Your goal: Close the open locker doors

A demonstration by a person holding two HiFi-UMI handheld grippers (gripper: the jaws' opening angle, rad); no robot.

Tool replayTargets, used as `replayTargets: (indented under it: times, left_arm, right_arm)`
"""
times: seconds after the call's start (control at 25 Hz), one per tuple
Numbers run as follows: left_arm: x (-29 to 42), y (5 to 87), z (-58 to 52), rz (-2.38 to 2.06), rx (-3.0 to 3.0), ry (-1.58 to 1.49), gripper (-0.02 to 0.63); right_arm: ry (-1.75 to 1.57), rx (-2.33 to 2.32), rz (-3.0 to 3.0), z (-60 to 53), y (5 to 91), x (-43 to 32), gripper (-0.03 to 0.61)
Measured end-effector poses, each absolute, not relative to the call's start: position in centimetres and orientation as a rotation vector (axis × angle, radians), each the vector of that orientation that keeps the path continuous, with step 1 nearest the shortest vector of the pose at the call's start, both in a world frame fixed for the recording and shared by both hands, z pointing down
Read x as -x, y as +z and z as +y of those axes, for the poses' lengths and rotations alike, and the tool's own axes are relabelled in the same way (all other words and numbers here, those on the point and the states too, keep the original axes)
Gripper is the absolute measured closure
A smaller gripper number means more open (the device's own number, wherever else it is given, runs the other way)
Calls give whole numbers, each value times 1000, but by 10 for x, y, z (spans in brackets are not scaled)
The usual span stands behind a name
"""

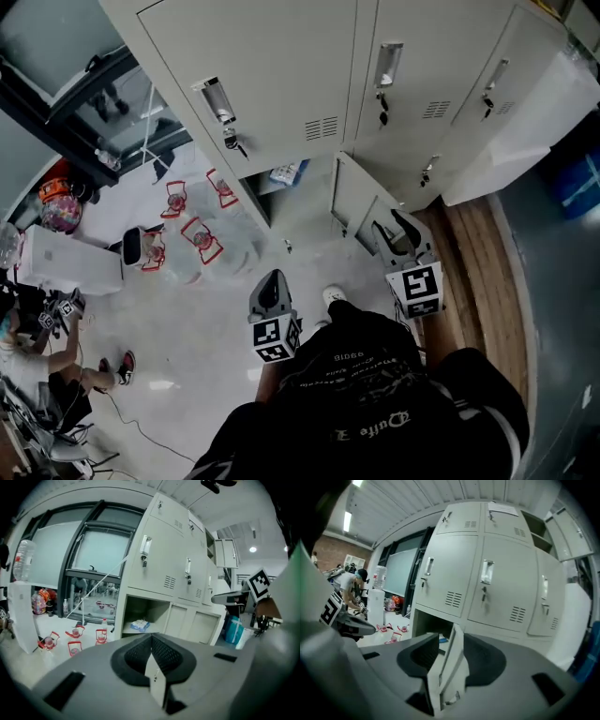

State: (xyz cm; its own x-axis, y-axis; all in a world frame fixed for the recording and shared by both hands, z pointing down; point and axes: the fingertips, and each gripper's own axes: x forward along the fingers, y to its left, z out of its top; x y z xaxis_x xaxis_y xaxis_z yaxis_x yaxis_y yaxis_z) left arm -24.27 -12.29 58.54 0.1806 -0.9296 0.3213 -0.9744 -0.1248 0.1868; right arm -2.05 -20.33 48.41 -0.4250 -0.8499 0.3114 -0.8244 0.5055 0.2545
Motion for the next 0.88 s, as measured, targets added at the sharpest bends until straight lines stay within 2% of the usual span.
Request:
replayTargets:
  times: [0.28, 0.6, 0.76, 0.88]
  left_arm:
    - [208, 582, -137, -1693, -2246, 207, 606]
    - [178, 579, -148, -1605, -2332, 270, 606]
    - [184, 579, -152, -1623, -2322, 274, 606]
    - [193, 580, -152, -1651, -2295, 275, 606]
  right_arm:
    - [93, -1506, -2212, -199, 522, -54, 412]
    - [225, -1421, -2222, -221, 556, -61, 398]
    - [216, -1421, -2209, -223, 556, -60, 456]
    - [224, -1407, -2211, -217, 554, -55, 464]
